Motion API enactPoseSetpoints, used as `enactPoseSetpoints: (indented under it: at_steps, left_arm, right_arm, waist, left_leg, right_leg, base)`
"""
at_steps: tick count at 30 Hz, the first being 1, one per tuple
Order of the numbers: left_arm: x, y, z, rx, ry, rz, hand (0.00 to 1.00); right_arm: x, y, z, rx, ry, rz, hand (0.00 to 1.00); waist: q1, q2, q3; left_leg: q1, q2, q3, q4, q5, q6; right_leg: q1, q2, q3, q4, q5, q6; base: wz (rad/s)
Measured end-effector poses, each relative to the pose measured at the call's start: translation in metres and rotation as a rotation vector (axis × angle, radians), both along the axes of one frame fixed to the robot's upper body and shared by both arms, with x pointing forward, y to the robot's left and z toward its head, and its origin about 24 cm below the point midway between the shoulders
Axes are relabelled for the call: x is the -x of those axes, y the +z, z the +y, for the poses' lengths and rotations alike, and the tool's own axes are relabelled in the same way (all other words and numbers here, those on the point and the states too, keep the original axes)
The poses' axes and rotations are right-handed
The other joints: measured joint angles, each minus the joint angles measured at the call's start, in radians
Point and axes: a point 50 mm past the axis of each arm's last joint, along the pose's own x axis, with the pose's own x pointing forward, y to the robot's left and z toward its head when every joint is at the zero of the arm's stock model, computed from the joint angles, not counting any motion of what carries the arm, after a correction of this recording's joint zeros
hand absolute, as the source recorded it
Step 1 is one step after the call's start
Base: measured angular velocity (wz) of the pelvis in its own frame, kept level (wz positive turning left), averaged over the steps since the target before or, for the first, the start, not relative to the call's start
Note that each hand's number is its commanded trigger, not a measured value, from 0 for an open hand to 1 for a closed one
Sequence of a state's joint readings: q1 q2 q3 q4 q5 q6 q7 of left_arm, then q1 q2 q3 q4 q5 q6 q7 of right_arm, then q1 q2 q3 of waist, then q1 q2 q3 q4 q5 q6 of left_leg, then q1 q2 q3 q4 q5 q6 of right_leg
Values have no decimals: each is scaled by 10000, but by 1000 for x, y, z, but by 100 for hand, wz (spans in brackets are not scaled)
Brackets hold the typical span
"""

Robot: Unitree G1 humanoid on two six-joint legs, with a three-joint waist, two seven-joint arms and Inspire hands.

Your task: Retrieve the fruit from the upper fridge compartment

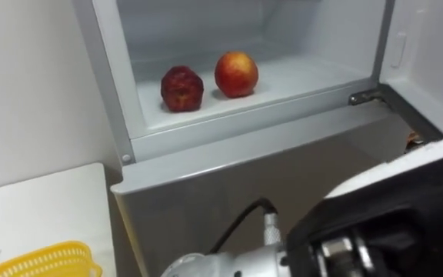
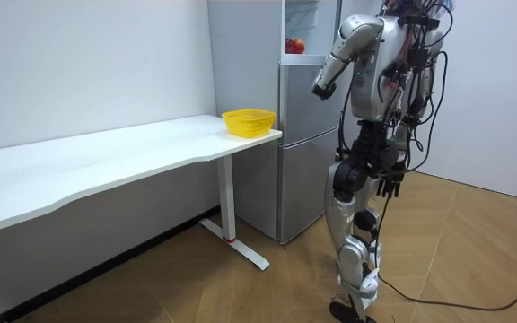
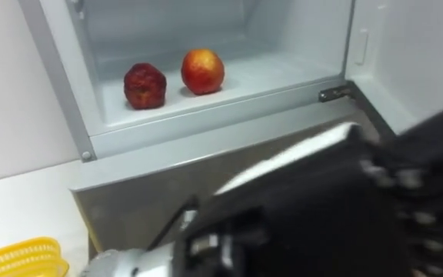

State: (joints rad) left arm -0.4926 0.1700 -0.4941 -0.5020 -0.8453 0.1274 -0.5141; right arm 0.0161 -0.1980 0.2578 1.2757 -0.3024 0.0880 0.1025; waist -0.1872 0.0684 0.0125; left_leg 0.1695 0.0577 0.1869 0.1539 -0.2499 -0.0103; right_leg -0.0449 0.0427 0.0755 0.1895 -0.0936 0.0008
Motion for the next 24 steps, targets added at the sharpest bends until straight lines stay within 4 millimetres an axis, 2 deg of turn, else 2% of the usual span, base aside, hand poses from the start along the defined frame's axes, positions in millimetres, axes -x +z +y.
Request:
enactPoseSetpoints:
  at_steps: [1,3,4,7,9,11,13,16,17,20,24]
  left_arm:
    - [-3,-1,4,-55,283,4,0]
    - [-10,-4,29,-283,1922,-347,0]
    - [-11,-4,34,-329,2359,-481,0]
    - [-16,0,64,-119,4235,-721,0]
    - [-18,7,89,449,5758,-893,0]
    - [-16,10,106,915,6740,-981,0]
    - [-17,11,124,1136,7963,-1086,0]
    - [-17,13,150,1660,9974,-964,0]
    - [-16,15,161,1822,10794,-1035,0]
    - [-9,16,191,2595,12699,-937,0]
    - [4,10,225,2955,15436,-739,0]
  right_arm:
    - [0,0,-1,28,-79,-26,0]
    - [-3,2,-4,95,-373,-252,0]
    - [-3,2,-5,100,-466,-279,0]
    - [4,2,-9,169,-1104,-422,0]
    - [11,1,-10,262,-1526,-499,0]
    - [13,1,-10,218,-1708,-576,0]
    - [18,1,-12,335,-1881,-537,0]
    - [28,1,-15,741,-2137,-512,0]
    - [33,1,-16,871,-2255,-500,0]
    - [42,1,-19,1084,-2696,-541,0]
    - [58,2,-21,1260,-3222,-366,0]
  waist:
    - [81,-6,3]
    - [428,-28,9]
    - [545,-45,18]
    - [1065,-101,11]
    - [1421,-141,-62]
    - [1689,-227,-105]
    - [1775,-334,-125]
    - [2053,-409,-172]
    - [2230,-411,-176]
    - [2328,-364,-185]
    - [2566,-302,-153]
  left_leg:
    - [-9,1,0,0,0,0]
    - [-87,4,-29,1,0,0]
    - [-89,4,-66,1,0,0]
    - [-94,20,-219,-15,1,-1]
    - [-86,37,-282,-13,1,-2]
    - [-60,46,-374,-10,1,-2]
    - [-32,53,-594,-16,1,-2]
    - [3,59,-629,-14,1,-3]
    - [12,59,-629,-14,0,-2]
    - [16,65,-729,-14,1,-3]
    - [91,67,-834,-12,0,-3]
  right_leg:
    - [-2,-3,-9,1,1,0]
    - [-68,-37,-139,24,2,-1]
    - [-69,-38,-157,29,2,-1]
    - [3,-50,-275,10,0,-8]
    - [39,-65,-385,-3,-11,-24]
    - [75,-60,-410,-4,-26,-43]
    - [164,-63,-523,-22,-37,-59]
    - [258,-84,-620,-43,-44,-56]
    - [262,-84,-618,-40,-43,-56]
    - [311,-95,-702,-40,-45,-59]
    - [385,-110,-793,48,-132,-76]
  base:
    - [8]
    - [10]
    - [12]
    - [16]
    - [11]
    - [6]
    - [18]
    - [10]
    - [0]
    - [8]
    - [7]
